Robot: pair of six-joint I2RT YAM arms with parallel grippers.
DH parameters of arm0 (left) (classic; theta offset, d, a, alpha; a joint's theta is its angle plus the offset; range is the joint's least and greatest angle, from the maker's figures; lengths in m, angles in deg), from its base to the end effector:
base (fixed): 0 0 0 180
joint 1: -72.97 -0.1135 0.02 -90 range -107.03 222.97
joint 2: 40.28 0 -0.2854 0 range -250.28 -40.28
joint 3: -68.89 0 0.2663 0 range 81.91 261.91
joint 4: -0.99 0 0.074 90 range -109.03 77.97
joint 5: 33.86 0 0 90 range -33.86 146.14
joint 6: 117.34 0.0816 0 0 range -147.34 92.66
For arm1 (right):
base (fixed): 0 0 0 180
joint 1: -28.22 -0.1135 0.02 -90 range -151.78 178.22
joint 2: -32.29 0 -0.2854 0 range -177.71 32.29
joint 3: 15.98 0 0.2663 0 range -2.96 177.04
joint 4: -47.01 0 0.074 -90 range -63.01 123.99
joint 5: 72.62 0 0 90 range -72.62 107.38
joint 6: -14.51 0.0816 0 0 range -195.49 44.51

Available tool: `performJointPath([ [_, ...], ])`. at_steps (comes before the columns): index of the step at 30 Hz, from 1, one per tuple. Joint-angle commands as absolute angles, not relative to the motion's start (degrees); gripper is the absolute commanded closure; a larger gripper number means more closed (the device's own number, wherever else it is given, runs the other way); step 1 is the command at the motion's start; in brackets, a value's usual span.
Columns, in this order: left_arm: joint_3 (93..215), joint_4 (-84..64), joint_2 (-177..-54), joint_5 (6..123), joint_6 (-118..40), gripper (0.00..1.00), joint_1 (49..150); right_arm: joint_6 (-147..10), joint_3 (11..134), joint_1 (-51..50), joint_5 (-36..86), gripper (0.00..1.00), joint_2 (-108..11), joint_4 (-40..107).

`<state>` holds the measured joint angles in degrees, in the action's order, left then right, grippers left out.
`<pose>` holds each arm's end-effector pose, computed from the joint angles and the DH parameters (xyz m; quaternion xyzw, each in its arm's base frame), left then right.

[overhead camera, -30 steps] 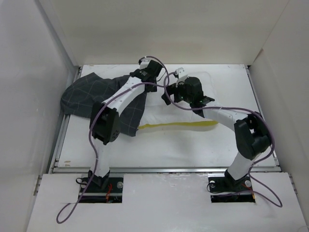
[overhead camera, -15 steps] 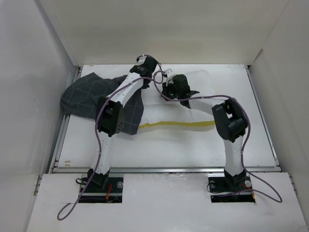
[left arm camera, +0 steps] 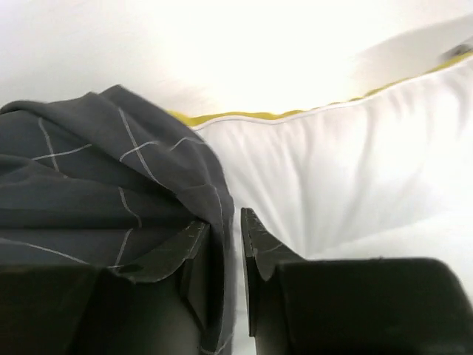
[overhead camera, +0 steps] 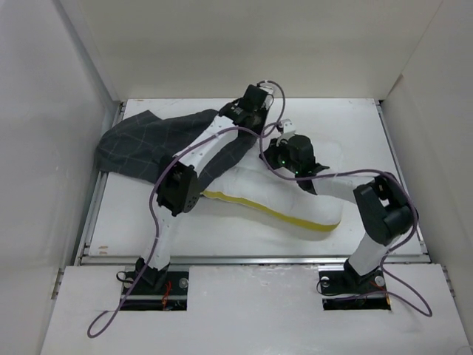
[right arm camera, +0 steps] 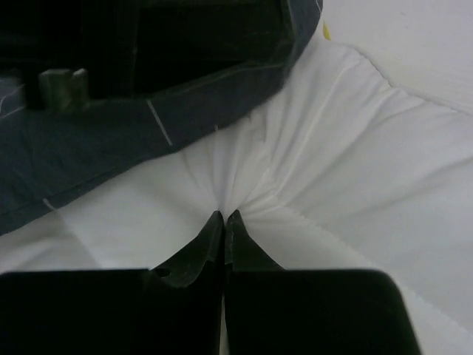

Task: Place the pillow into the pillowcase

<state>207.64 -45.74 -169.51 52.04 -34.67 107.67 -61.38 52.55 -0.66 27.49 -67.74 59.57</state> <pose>0.4858 -0.3293 0.2846 0.1963 0.8735 -0.1294 0.4262 0.3808 0.2264 0.2053 -0.1550 0.7973 0.2788 0.5123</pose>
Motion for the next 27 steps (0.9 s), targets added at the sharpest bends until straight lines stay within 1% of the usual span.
performJointPath([
  [1, 209.3, -39.5, -162.6, 65.3, -29.7, 0.83, 113.8, -53.9, 48.1, -2.1, 25.0, 1.0, -60.1, 77.4],
  [2, 208.4, -39.5, -162.6, 65.3, -29.7, 0.81, 114.6, -52.6, 46.6, -2.1, 21.8, 1.0, -59.0, 77.4],
  [3, 207.2, -40.1, -161.8, 65.3, -29.7, 0.78, 115.3, -51.2, 43.9, -2.1, 14.0, 1.0, -58.1, 77.4],
  [6, 199.4, -40.1, -159.2, 64.8, -32.2, 0.62, 116.7, -45.9, 42.9, -1.6, 1.4, 1.0, -55.8, 71.5],
  [7, 197.2, -39.4, -158.4, 64.2, -33.3, 0.58, 116.7, -44.6, 43.4, -1.1, -4.7, 1.0, -55.8, 65.7],
  [8, 194.9, -38.7, -156.4, 64.2, -34.3, 0.33, 116.7, -44.6, 44.1, -0.2, -5.4, 1.0, -55.8, 64.0],
  [9, 190.2, -37.4, -155.3, 63.3, -35.0, 0.17, 116.7, -44.5, 44.1, 0.4, -5.4, 0.93, -55.8, 62.4],
  [10, 188.4, -37.3, -154.2, 60.6, -37.5, 0.03, 116.7, -44.5, 44.8, 0.4, -5.4, 0.72, -55.8, 61.0],
  [11, 187.0, -37.3, -153.1, 59.8, -38.2, 0.0, 116.1, -45.2, 44.9, 0.9, -4.6, 0.58, -55.8, 59.9],
  [12, 184.8, -37.3, -150.2, 58.4, -38.8, 0.0, 116.1, -45.8, 44.9, 0.9, -4.6, 0.45, -55.8, 58.8],
  [13, 183.7, -37.3, -148.4, 56.4, -39.6, 0.0, 116.1, -45.8, 44.9, 0.9, -3.2, 0.35, -55.3, 58.0],
  [14, 182.4, -37.3, -146.3, 54.3, -41.1, 0.0, 116.1, -47.1, 44.9, 0.9, -2.6, 0.29, -54.7, 56.0],
  [15, 180.9, -36.6, -141.2, 50.6, -41.8, 0.0, 116.1, -47.8, 44.9, 0.9, -2.6, 0.24, -53.5, 54.5],
  [17, 174.9, -34.8, -135.6, 46.8, -43.2, 0.0, 116.1, -50.8, 44.9, 0.9, -1.0, 0.2, -51.7, 53.2],
  [18, 172.9, -34.8, -132.8, 42.8, -45.2, 0.0, 115.6, -51.6, 44.2, 0.4, -1.0, 0.18, -49.6, 51.2],
  [19, 168.8, -34.8, -127.1, 41.1, -46.6, 0.0, 115.1, -56.5, 43.5, 0.4, 0.2, 0.18, -48.1, 51.2],
  [21, 164.3, -34.8, -121.4, 37.5, -49.5, 0.0, 114.0, -60.4, 41.7, -1.1, 2.3, 0.16, -44.9, 50.7],
  [22, 161.8, -35.3, -115.7, 36.8, -53.2, 0.0, 113.4, -68.2, 41.0, -1.8, 5.9, 0.0, -41.0, 50.7],
  [23, 156.2, -35.3, -112.7, 36.0, -55.0, 0.0, 112.8, -70.4, 40.4, -3.0, 7.6, 0.0, -39.3, 50.7],
  [25, 150.5, -35.9, -107.4, 32.9, -59.7, 0.0, 112.1, -77.1, 40.4, -6.7, 15.5, 0.0, -36.3, 45.7],
  [26, 144.8, -36.6, -102.5, 32.8, -61.5, 0.0, 111.6, -80.5, 41.2, -8.2, 16.1, 0.0, -36.3, 44.2],
  [27, 142.1, -36.6, -100.3, 32.8, -65.4, 0.0, 110.8, -82.5, 41.2, -10.6, 20.7, 0.0, -36.3, 43.1],
])
